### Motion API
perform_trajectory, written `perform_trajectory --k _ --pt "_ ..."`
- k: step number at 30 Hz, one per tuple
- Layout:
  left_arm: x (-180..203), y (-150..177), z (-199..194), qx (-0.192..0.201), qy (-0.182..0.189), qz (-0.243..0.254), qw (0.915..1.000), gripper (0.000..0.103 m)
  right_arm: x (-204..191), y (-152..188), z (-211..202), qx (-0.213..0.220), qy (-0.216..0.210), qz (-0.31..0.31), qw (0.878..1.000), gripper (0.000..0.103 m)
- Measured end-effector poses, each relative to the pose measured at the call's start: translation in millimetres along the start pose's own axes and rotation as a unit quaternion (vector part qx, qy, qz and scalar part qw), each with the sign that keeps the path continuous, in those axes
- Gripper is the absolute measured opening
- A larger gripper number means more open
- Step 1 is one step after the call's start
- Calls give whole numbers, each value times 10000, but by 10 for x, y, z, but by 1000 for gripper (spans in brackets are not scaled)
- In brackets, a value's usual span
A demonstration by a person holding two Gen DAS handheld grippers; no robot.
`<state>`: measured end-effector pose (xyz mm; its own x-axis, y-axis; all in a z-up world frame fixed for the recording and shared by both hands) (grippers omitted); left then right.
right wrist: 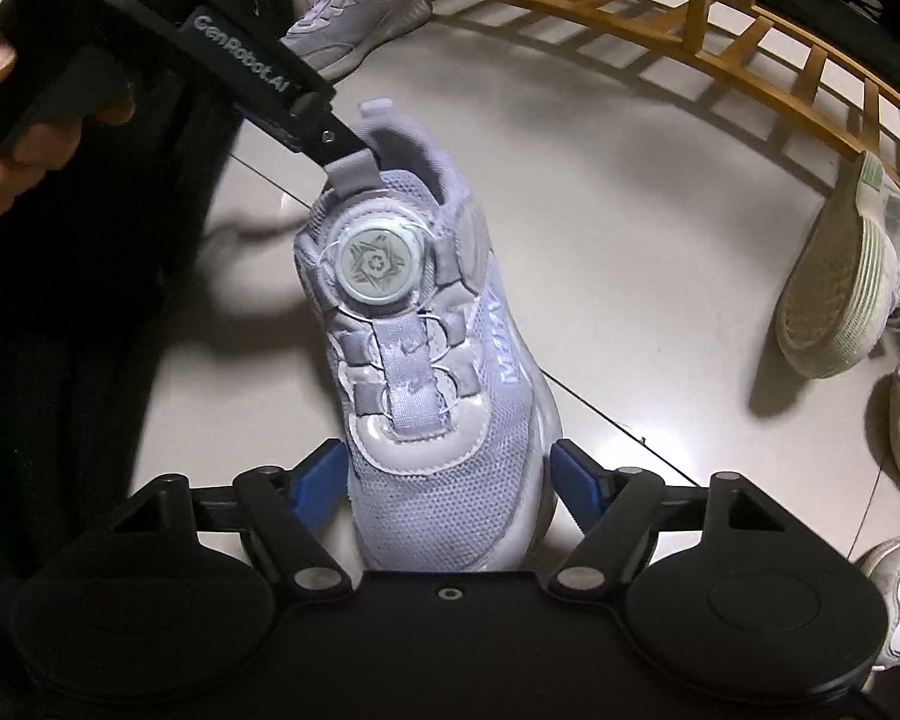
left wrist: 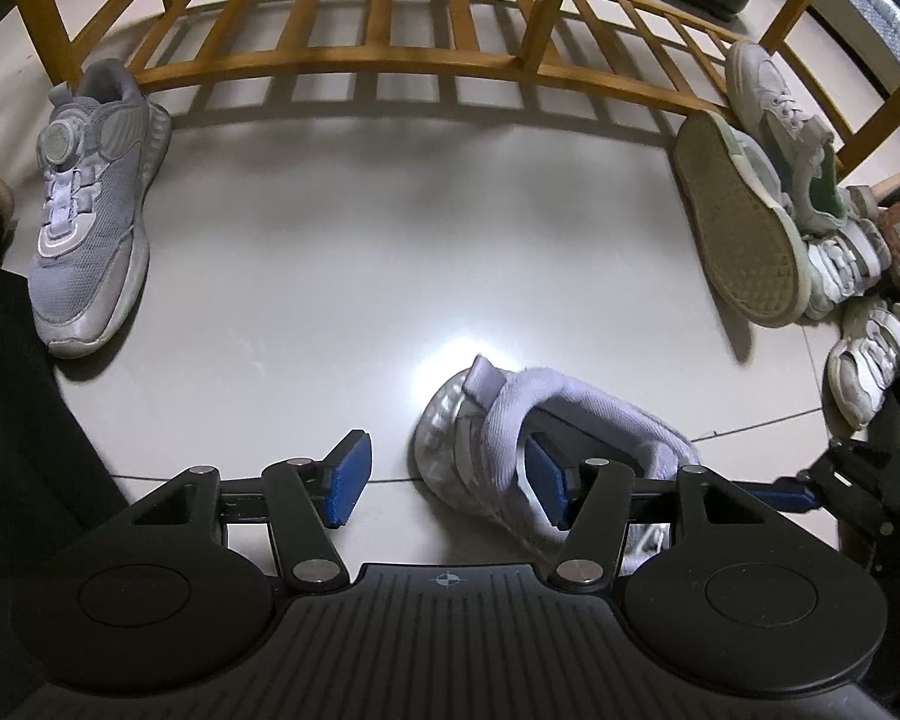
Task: Organize scattered shoes
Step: 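Bring the open right gripper to the grey sneaker held by the left gripper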
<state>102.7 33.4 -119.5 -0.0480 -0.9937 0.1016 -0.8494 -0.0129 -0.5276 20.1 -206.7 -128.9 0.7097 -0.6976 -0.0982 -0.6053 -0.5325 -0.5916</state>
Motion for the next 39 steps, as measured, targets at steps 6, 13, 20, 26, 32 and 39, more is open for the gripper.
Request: perform_trajectory --k 6,13,20,26,32,39 --pt "-21 75 56 -221 102 13 9997 44 20 -25 -64 60 417 -361 9985 74" --pt "51 56 -120 -29 93 427 9990 51 83 -19 -128 137 821 -616 9946 74" --pt "129 21 -89 -78 312 655 9973 51 226 -15 -169 164 941 -361 9948 74" --pt "184 124 -11 -286 438 665 9964 43 299 -35 -156 189 1002 -160 9947 74" --pt "197 199 29 -406 497 634 9959 35 368 -68 -139 238 1031 33 9944 74" --pt "214 232 -8 -407 559 627 9956 34 449 -125 -102 350 1042 280 9935 74"
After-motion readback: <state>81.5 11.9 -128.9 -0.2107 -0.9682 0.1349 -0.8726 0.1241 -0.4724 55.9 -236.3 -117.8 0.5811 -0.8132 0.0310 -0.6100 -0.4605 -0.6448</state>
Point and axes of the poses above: each gripper's, at about its wrist camera, not at the fingertips, and z roughly the way its jaws point, x to its right, y to its underside, the point moved 1 cm from there along z, roughly the way its jaws point, and after that the axes turned 11 degrees about x, right-handed, at the moved point
